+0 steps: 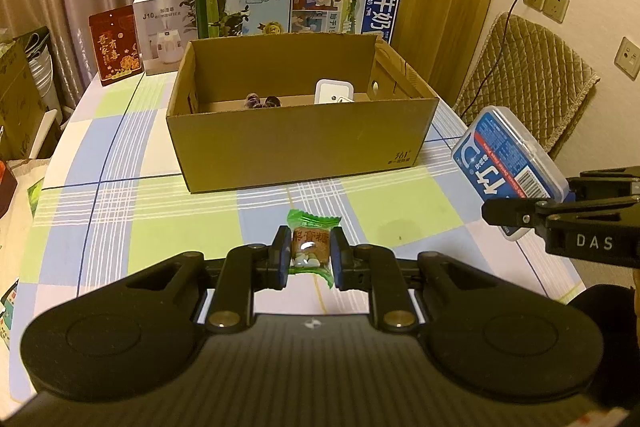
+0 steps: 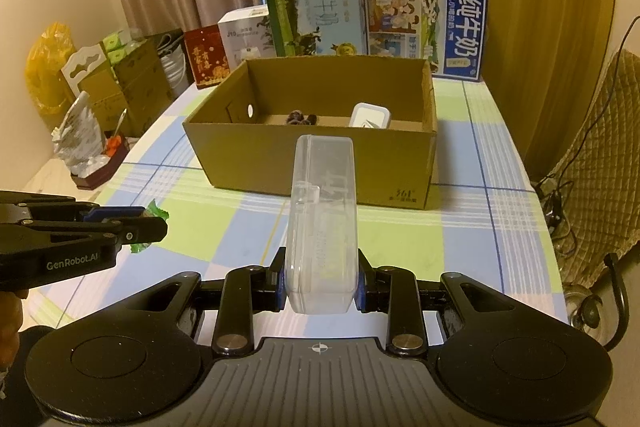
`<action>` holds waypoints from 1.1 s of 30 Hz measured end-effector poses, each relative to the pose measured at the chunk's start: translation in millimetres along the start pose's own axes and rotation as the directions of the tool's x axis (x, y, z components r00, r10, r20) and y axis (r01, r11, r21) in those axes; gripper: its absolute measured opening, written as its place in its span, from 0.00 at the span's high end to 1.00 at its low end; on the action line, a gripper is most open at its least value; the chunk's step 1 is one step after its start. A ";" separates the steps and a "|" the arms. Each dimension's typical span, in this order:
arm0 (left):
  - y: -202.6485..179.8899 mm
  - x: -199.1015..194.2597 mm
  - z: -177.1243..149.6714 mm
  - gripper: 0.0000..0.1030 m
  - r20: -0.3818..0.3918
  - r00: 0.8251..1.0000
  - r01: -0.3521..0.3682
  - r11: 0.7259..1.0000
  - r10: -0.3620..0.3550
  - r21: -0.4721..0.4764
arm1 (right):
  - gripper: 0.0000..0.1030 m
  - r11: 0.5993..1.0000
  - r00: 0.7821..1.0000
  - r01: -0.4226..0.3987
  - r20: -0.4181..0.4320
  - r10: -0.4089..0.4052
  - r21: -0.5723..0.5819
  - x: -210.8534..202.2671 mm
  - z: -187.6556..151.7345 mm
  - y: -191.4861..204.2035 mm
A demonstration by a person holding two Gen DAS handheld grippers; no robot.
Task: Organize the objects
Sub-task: 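Lift the clear case and green candy and carry both toward the cardboard box, then lower the case and candy into the box and open both tools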
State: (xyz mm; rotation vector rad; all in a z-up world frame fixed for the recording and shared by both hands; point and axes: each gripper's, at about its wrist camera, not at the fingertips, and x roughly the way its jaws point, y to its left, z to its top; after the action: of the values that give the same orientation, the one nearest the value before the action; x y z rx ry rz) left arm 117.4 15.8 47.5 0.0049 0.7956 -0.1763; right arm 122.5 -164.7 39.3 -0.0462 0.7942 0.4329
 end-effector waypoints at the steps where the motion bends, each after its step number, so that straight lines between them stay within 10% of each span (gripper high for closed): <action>1: 0.1 0.4 0.5 0.84 0.001 1.000 0.000 1.000 0.000 0.001 | 0.73 1.000 1.000 0.000 0.002 0.000 -0.001 -0.3 0.7 -0.4; 33: 19.2 38.3 107.7 0.84 0.037 0.998 0.041 0.998 -0.044 0.057 | 0.73 0.999 0.999 -0.018 0.033 0.019 -0.039 30.5 113.4 -26.1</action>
State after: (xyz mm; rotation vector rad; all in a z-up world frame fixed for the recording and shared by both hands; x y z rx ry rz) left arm 223.2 21.1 94.5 0.0376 0.7529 -0.2384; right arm 228.8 -154.8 94.7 -0.0678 0.7539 0.4654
